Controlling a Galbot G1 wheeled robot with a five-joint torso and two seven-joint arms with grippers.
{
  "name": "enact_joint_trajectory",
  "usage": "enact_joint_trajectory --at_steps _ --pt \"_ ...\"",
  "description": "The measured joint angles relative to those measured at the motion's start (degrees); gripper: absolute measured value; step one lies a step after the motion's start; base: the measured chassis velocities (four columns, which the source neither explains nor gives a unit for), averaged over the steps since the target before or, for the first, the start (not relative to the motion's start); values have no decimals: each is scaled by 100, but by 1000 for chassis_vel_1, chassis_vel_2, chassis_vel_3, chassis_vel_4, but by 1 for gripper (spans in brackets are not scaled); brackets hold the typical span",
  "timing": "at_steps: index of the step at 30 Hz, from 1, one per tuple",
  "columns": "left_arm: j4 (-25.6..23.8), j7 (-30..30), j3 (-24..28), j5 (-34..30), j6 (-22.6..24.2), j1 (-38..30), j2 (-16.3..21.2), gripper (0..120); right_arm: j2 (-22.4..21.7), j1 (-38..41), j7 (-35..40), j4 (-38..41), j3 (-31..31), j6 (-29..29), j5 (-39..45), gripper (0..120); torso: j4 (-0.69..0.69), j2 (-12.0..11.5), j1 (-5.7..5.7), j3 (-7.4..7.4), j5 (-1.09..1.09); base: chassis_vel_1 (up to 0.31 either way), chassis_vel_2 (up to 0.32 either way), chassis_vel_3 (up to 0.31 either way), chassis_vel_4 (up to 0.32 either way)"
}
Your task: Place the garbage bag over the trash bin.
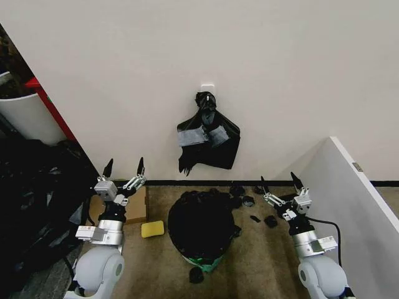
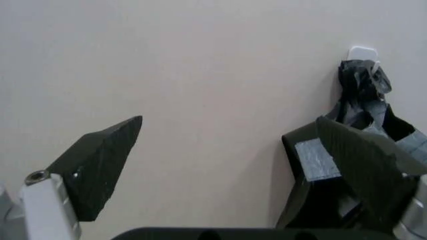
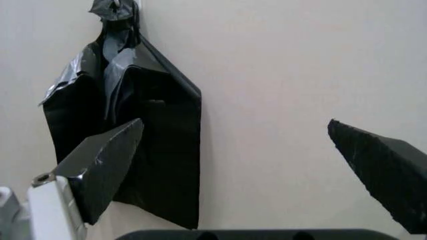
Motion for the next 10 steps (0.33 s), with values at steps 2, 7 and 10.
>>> enact_joint_trajectory --at_steps 2,7,10 --pt "22 -3 10 0 -4 0 -1 100 -11 -2 2 -5 -15 13 -13 100 0 0 0 0 0 0 0 0 0" --pt "52 -5 34 8 -9 -5 -8 100 -11 7 4 -38 -37 21 -36 100 0 0 0 0 0 0 0 0 0" --pt "56 -6 50 11 -10 -12 -11 100 -6 25 9 -52 -59 22 -42 100 0 0 0 0 0 0 0 0 0"
